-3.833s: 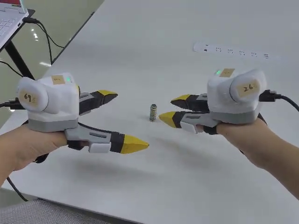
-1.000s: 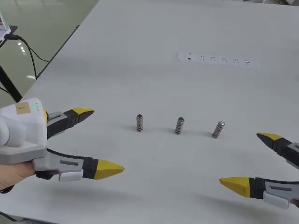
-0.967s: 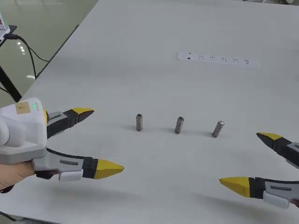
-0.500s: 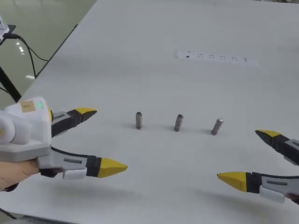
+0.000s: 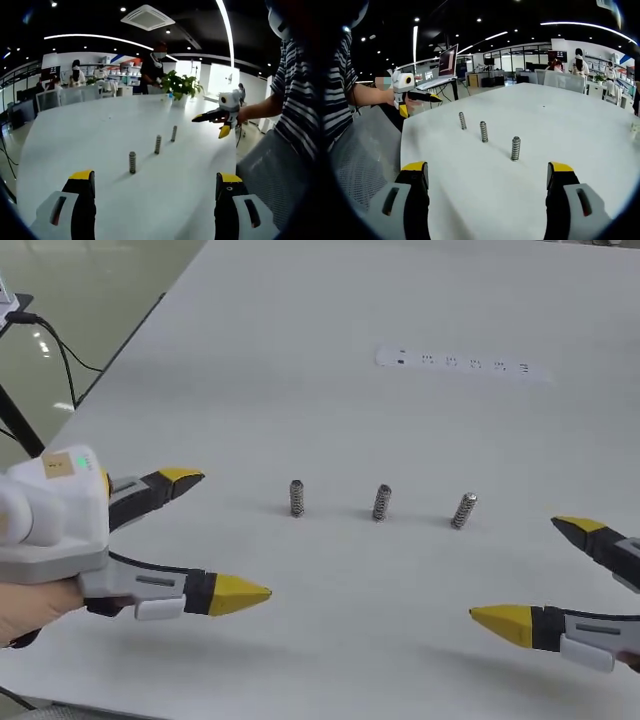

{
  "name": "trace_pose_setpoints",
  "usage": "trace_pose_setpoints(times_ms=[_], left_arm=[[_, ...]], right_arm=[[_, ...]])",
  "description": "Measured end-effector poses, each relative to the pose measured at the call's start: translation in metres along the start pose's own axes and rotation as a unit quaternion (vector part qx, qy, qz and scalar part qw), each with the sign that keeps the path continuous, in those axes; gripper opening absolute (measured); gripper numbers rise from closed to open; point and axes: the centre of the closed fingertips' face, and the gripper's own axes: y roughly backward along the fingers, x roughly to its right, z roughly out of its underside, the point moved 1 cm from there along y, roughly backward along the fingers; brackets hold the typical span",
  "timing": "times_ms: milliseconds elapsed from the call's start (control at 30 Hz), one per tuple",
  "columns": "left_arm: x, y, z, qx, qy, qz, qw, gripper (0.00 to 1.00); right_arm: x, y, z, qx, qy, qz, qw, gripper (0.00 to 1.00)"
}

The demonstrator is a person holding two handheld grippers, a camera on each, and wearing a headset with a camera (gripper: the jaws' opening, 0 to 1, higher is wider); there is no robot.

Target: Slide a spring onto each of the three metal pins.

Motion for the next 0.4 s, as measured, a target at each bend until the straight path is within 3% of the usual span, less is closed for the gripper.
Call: trace_pose_setpoints(times_ms=[400], left_arm=[[0.0011,-0.0019,0.0016,0.001,0.005,0.002,1.0000,0.98]], right_arm=[[-0.0012,0.0000,0.0044,-0.005,-0.003,-0.001,1.0000,0.99]])
